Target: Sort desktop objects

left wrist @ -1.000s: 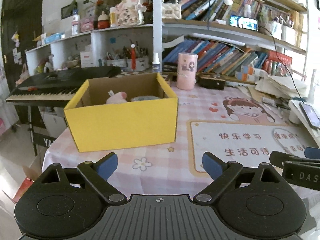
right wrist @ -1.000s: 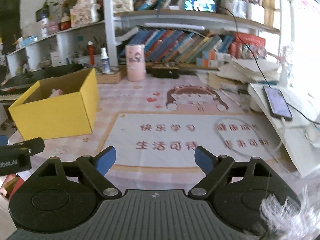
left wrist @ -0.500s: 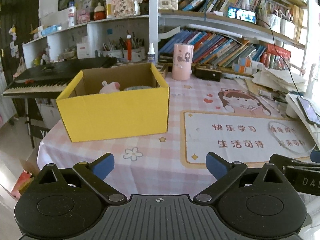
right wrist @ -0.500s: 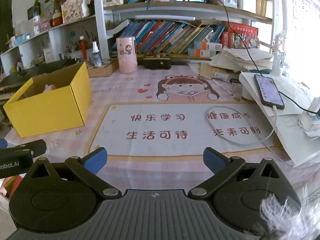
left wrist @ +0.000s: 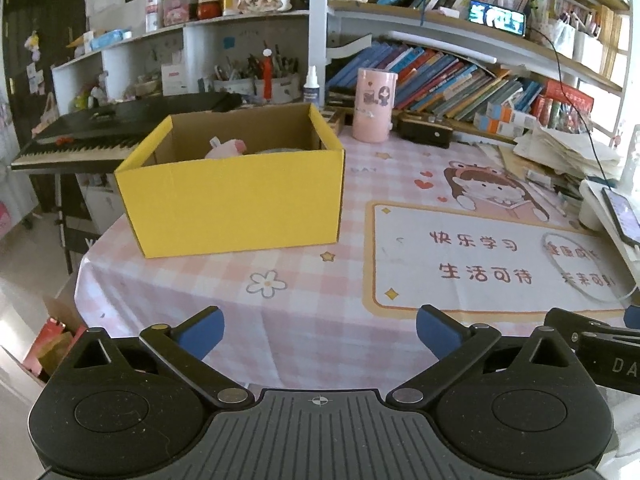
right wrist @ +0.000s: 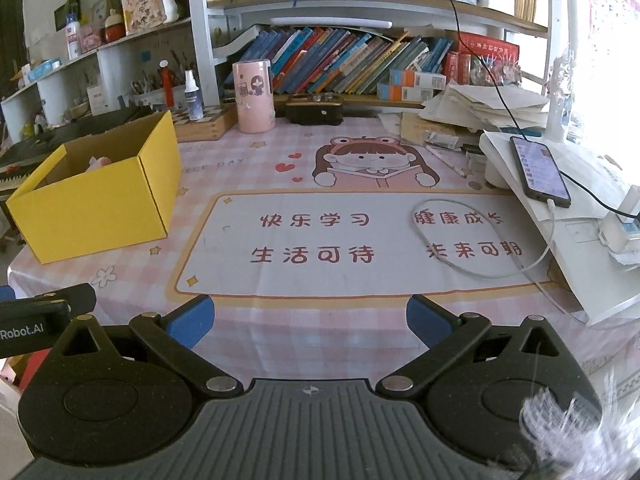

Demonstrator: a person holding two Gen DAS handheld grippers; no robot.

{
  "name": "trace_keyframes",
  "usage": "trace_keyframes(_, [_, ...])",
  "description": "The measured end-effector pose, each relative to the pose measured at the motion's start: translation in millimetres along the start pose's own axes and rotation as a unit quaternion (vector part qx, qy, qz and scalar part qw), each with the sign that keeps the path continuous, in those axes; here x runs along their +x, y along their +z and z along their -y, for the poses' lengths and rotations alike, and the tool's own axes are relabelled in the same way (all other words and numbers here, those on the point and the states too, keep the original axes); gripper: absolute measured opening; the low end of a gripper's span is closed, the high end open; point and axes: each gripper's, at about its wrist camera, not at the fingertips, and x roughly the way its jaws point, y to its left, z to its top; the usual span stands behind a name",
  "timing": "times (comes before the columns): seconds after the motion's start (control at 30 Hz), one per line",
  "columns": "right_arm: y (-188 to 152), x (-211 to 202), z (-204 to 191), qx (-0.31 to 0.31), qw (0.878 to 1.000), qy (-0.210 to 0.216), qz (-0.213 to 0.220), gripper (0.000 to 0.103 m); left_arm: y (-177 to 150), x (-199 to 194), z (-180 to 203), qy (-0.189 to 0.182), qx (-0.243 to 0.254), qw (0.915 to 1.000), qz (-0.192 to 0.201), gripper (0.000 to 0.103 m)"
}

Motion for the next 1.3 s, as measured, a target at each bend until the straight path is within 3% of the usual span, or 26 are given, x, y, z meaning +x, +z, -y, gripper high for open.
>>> trace_keyframes(1.3, [-8.5, 1.4, 2.3, 0.001, 1.0, 0.008, -0.015, 0.103, -4.8, -0.1, 7.6, -0.017, 0.005, 0.9998, -0.011, 0.103])
